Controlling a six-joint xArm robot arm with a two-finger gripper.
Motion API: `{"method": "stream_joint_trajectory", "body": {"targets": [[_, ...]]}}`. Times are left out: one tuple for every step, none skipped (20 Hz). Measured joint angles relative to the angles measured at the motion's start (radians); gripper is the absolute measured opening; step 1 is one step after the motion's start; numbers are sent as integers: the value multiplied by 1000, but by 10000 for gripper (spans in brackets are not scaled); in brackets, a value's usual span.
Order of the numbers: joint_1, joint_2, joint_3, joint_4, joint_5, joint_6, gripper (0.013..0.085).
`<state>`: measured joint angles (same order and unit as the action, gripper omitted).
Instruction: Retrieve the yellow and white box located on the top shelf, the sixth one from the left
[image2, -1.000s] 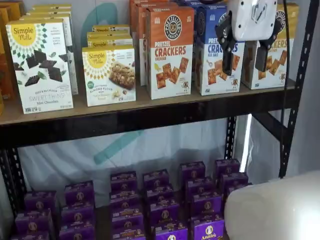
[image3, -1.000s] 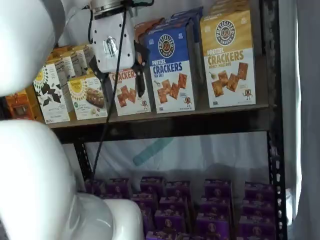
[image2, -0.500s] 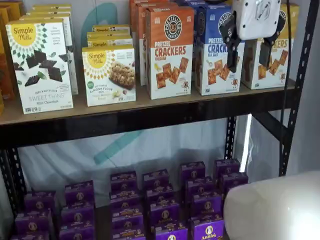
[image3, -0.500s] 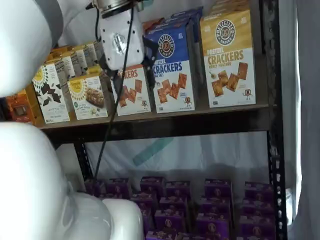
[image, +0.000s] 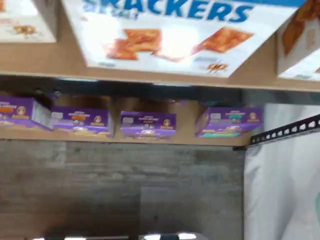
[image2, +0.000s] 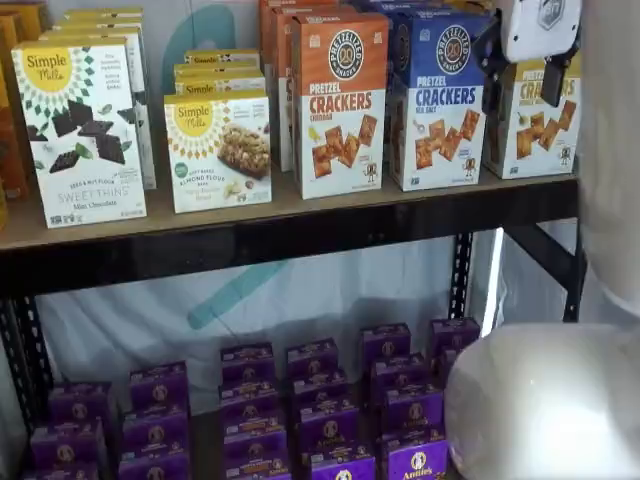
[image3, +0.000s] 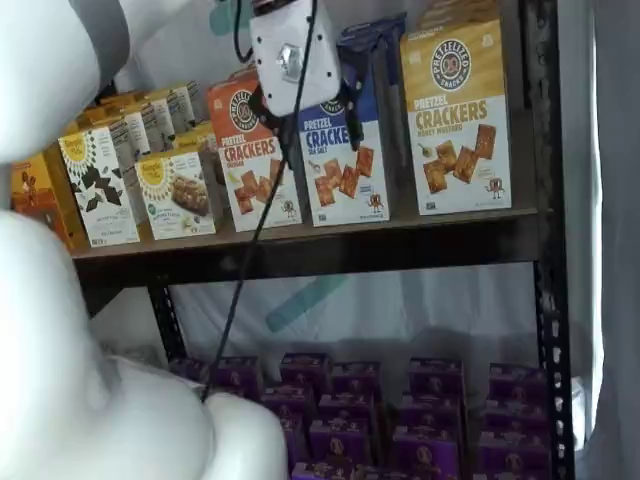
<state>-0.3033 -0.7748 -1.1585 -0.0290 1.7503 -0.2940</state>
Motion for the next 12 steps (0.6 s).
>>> {"method": "stream_joint_trajectory", "body": {"targets": [[-25,13,-7,4,-13,-23,850],[-48,26,-14,9,-23,-44,850],[-72,41,-22,14,-35,-67,850],[-85,47,-26,18,-42,-78,850],[-99,55,-29,23,-52,-92,850],[-112,63,-33,27,-61,-104,850],[-128,71,-37,32,-73,-117,850],[-141,79,-40,38,-83,-129,850],[-154,87,-44,43,-93,-141,850],[-168,95,-49,48,-105,-153,850],[-179,104,-54,50,-116,-163,850],[-190,113,-59,50,-126,-173,850]]}}
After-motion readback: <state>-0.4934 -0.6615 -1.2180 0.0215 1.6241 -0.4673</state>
